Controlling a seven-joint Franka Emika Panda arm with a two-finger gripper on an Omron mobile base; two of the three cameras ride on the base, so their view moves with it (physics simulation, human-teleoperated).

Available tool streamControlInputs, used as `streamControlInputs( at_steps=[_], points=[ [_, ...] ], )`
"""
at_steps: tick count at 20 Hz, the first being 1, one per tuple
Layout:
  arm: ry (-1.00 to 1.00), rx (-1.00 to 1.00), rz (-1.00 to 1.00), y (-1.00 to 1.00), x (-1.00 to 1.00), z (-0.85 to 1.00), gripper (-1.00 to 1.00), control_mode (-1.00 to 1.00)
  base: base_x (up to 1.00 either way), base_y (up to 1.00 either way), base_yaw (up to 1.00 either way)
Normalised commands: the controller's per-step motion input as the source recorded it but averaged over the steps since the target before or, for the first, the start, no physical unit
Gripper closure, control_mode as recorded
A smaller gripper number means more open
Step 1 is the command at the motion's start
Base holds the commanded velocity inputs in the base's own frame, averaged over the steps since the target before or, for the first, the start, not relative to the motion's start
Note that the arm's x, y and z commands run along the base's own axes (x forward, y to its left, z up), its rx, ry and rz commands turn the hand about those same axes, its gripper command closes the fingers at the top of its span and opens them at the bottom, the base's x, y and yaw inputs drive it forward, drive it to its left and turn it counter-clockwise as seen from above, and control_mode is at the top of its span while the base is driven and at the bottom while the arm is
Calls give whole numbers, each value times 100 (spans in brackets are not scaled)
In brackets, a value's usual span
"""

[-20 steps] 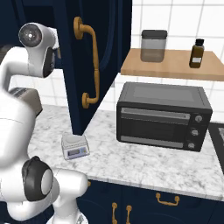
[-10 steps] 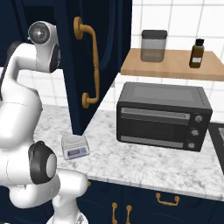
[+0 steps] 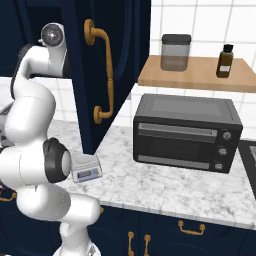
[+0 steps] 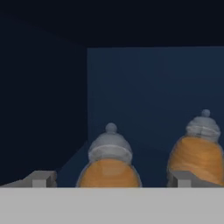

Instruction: Pick the honey bottle and place it on the digital scale for weighing, and close the cabinet.

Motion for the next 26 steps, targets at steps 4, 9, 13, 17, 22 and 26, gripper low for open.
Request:
streamControlInputs(
  at_steps=[4, 9, 13, 17, 22, 26],
  points=[
    [-1, 0, 0, 17, 35, 0, -100, -100, 0, 0, 0],
    [0, 0, 0, 12, 24, -3, -100, -100, 0, 0, 0],
    [0, 0, 0, 1, 32, -22, -100, -100, 0, 0, 0],
    [2, 0, 0, 0, 22, -27, -100, -100, 0, 0, 0],
    [1, 0, 0, 8, 30, -23, -100, -100, 0, 0, 0],
    [0, 0, 0, 7, 32, -19, -100, -100, 0, 0, 0]
  ],
)
